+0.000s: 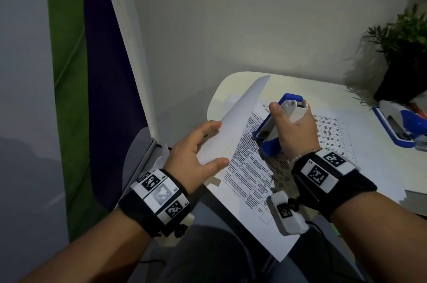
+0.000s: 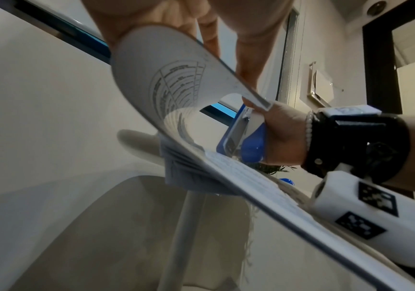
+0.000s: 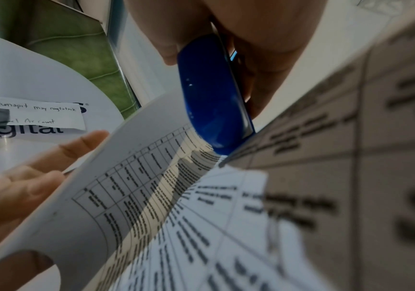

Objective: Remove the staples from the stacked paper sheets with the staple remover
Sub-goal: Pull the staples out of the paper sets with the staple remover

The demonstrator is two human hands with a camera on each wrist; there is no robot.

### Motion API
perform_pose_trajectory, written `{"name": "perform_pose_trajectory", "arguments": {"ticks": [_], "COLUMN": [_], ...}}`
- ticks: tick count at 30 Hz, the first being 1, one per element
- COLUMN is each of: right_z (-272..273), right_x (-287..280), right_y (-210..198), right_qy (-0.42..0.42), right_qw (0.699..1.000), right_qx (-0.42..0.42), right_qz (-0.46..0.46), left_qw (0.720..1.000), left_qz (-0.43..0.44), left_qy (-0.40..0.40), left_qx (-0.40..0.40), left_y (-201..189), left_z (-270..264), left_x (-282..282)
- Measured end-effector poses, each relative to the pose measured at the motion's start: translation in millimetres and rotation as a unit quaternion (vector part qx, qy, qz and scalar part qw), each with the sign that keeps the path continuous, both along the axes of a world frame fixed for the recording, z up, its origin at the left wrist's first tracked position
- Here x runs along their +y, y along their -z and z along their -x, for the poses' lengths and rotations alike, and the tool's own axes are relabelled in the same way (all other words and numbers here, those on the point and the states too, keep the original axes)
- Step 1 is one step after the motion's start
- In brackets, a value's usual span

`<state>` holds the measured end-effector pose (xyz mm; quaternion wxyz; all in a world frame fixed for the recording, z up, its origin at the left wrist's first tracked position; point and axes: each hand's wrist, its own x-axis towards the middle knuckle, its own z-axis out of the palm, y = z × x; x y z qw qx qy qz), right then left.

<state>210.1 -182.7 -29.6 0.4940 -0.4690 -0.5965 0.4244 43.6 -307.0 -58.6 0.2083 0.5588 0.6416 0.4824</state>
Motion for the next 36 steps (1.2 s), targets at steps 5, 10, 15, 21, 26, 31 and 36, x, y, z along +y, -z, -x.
{"name": "perform_pose_trajectory", "arguments": {"ticks": [5, 10, 15, 21, 26, 31, 36], "right_z": [0, 2, 15, 35, 43, 49, 52], "right_x": [1, -8, -32, -33, -33, -35, -38], "right_y": [1, -14, -57, -75, -72, -69, -69], "right_qy": [0.005, -0.003, -0.035, -0.134, -0.161, -0.157, -0.16], "right_qw": [1.0, 0.999, 0.978, 0.973, 0.974, 0.971, 0.969], "right_qx": [-0.002, 0.003, 0.154, 0.075, -0.009, -0.02, 0.042], "right_qz": [0.006, -0.037, -0.137, -0.17, -0.16, -0.177, -0.183], "left_qw": [0.999, 0.999, 0.99, 0.989, 0.989, 0.987, 0.992], "left_qz": [-0.024, 0.016, 0.002, 0.021, -0.018, -0.051, -0.029], "left_qy": [0.036, 0.018, -0.056, -0.06, -0.071, -0.073, -0.054], "left_qx": [-0.009, -0.029, -0.127, -0.136, -0.127, -0.131, -0.109], "left_y": [-4, -9, -18, -20, -29, -40, -41], "left_z": [-1, 0, -4, -17, -19, -26, -29], "left_x": [-3, -6, -2, -2, -4, -7, -8]}}
